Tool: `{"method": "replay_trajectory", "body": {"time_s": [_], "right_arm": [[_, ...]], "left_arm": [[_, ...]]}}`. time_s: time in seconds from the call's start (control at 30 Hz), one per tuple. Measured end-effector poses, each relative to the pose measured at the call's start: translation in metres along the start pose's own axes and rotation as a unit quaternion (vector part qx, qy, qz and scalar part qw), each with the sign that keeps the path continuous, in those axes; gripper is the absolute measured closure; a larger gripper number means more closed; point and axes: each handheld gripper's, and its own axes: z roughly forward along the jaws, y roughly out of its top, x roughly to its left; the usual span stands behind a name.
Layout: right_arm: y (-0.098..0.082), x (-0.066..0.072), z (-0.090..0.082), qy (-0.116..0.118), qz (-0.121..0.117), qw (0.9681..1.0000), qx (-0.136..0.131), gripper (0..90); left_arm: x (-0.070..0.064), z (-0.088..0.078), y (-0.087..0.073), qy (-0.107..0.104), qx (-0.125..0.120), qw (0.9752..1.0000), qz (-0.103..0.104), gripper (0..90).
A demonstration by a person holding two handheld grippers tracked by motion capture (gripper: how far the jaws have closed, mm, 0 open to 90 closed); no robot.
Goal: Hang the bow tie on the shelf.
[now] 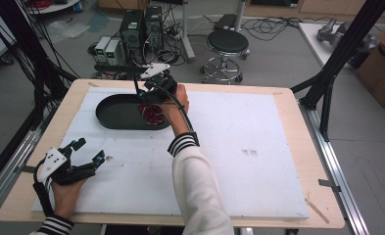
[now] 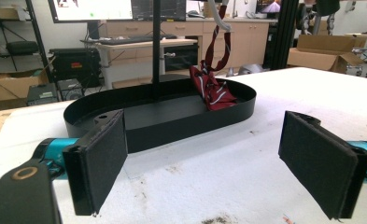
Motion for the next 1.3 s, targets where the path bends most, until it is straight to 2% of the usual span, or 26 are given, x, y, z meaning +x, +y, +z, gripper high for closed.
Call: {"method": "replay_trajectory", "body": {"time_s": [0.23,0.4,0.43,0.47,0.53,0.57,0.6,0.63,0.7,0.73,0.8,0.87,1.03,1.2,1.3], "right_arm": [[0.001,-0.004,-0.023,0.023,0.032,0.9985,-0.037,19.9],[-0.009,-0.007,-0.052,0.021,0.047,0.9959,-0.074,18.7],[-0.013,-0.008,-0.058,0.022,0.05,0.9955,-0.077,17.2],[-0.015,-0.01,-0.062,0.027,0.054,0.9958,-0.07,12.9],[-0.02,-0.014,-0.074,0.039,0.072,0.9952,-0.055,11.1],[-0.023,-0.016,-0.081,0.042,0.082,0.9936,-0.065,11.2],[-0.028,-0.016,-0.091,0.032,0.083,0.9917,-0.093,11.2],[-0.033,-0.016,-0.099,0.024,0.081,0.9913,-0.101,11.1],[-0.038,-0.019,-0.11,0.031,0.084,0.9928,-0.079,11.2],[-0.041,-0.019,-0.116,0.029,0.087,0.992,-0.087,11.2],[-0.052,-0.018,-0.129,0.016,0.087,0.9901,-0.109,11.2],[-0.061,-0.017,-0.138,0.013,0.085,0.9907,-0.105,11.2],[-0.092,-0.013,-0.165,0.001,0.091,0.989,-0.117,11.2],[-0.138,-0.001,-0.199,-0.024,0.1,0.9854,-0.136,11.2],[-0.165,0.007,-0.215,-0.044,0.115,0.9817,-0.146,11.2]], "left_arm": [[0.0,0.001,0.0,0.001,0.0,1.0,-0.001,15.8],[0.0,0.0,0.0,0.002,-0.001,1.0,0.002,15.8],[-0.001,0.0,0.0,0.002,-0.002,1.0,0.001,15.8],[-0.001,0.0,0.0,0.002,-0.003,1.0,0.001,15.8],[-0.001,0.0,0.0,0.002,-0.003,1.0,0.002,15.8],[-0.001,0.0,0.0,0.002,-0.002,1.0,0.002,15.8],[-0.001,0.0,0.0,0.001,-0.002,1.0,0.003,15.8],[-0.001,0.0,0.0,0.002,-0.001,1.0,0.003,15.8],[-0.001,0.0,0.0,0.002,-0.001,1.0,0.004,15.8],[-0.001,0.0,0.0,0.002,-0.001,1.0,0.004,15.8],[-0.001,0.0,0.0,0.003,-0.002,1.0,0.004,15.8],[-0.001,0.0,0.0,0.003,-0.003,1.0,0.004,15.8],[-0.002,0.0,0.0,0.003,-0.003,1.0,0.005,15.8],[-0.002,-0.001,0.0,0.003,-0.004,1.0,0.007,15.8],[-0.002,-0.001,0.0,0.003,-0.004,1.0,0.007,15.8]]}}
